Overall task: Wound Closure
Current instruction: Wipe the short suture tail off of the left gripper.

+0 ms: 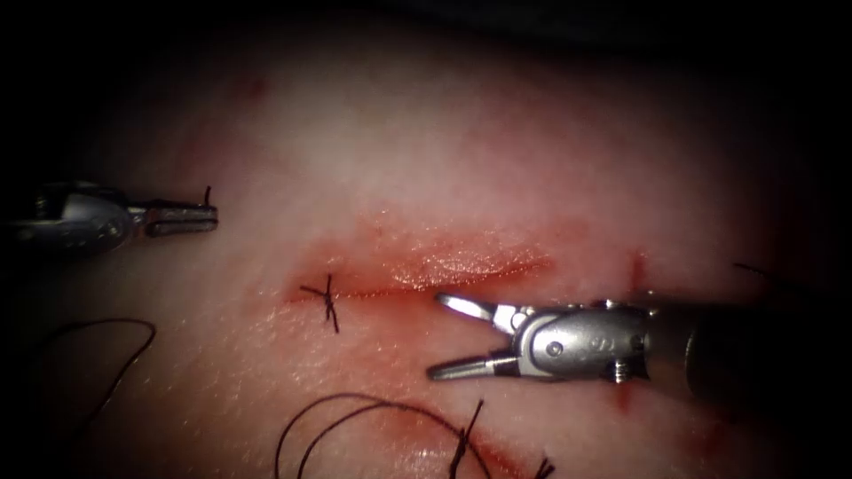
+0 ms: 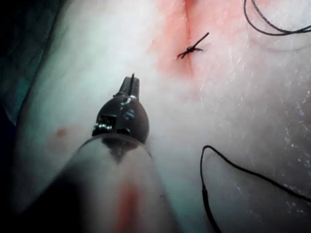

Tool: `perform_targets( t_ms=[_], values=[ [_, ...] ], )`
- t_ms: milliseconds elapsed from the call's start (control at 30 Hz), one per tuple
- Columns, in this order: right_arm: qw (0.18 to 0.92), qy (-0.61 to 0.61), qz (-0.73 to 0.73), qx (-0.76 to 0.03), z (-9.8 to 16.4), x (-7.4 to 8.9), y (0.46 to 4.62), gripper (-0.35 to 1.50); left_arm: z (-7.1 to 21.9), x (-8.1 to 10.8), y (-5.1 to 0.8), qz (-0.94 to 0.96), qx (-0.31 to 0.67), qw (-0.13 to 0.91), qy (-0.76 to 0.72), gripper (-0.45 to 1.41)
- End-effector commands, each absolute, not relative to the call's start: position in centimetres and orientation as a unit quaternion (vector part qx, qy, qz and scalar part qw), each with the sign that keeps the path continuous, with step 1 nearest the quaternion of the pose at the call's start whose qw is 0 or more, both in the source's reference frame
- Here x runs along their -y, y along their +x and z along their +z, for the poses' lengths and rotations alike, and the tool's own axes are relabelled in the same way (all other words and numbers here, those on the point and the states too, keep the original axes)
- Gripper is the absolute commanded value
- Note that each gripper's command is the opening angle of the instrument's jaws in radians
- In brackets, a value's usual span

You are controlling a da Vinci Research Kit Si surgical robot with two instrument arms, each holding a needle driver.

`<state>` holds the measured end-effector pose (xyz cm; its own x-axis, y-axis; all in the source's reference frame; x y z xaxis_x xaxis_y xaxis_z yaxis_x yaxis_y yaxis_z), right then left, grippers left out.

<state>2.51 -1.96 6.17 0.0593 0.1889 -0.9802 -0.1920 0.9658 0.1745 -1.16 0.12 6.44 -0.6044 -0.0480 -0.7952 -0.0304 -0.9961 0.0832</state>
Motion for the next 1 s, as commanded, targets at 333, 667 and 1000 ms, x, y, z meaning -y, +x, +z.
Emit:
perform_targets(
  t_ms=[333,667,1000],
  values=[
    [0.736,0.013,0.244,-0.631,6.0,1.8,2.33,0.98,7.7,-0.2,-0.89,-0.886,-0.047,-0.122,0.444,-0.45],
    [0.738,0.012,0.257,-0.624,6.0,1.9,2.28,1.0,8.2,0.2,-0.52,-0.864,-0.147,-0.268,0.401,0.64],
    [0.738,0.012,0.258,-0.624,6.0,2.0,2.29,0.91,7.9,0.3,-0.05,-0.867,-0.152,-0.266,0.392,0.56]
  ],
)
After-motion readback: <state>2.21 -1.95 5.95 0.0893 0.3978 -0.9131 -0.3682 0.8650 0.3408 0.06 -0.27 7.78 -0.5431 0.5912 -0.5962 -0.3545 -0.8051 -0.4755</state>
